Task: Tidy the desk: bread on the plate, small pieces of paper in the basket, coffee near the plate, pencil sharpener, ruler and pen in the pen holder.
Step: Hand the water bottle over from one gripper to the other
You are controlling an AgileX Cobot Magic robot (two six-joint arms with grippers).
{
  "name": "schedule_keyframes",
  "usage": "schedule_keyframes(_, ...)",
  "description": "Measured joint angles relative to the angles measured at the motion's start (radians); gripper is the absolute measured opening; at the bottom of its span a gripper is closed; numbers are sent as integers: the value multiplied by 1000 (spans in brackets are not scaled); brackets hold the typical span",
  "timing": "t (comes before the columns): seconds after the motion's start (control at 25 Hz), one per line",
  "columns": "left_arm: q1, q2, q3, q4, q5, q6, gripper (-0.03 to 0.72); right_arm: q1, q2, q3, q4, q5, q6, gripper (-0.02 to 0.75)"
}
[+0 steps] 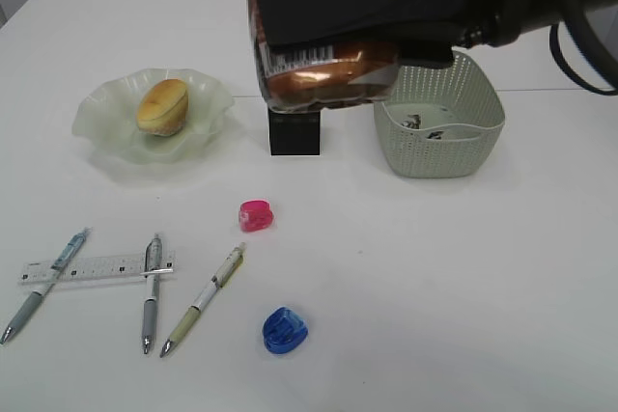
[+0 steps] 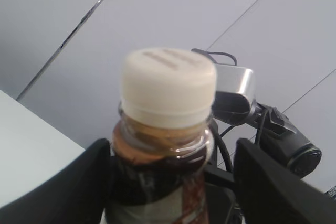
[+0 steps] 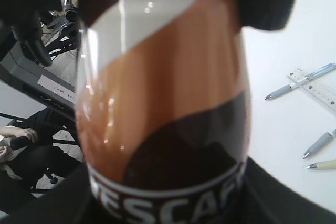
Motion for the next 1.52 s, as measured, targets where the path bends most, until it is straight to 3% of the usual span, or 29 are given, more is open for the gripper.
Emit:
schedule_keyframes(0.92,-4,44,0,1,0,-2,528,0,0,0,-2,-6,0,403)
schedule_keyframes(1.4,-46,75,-2,-3,0,-4,526,0,0,0,-15,-8,0,403)
schedule_keyframes(1.52,-46,75,-2,-3,2,-4,495,0,0,0,-16,-8,0,403)
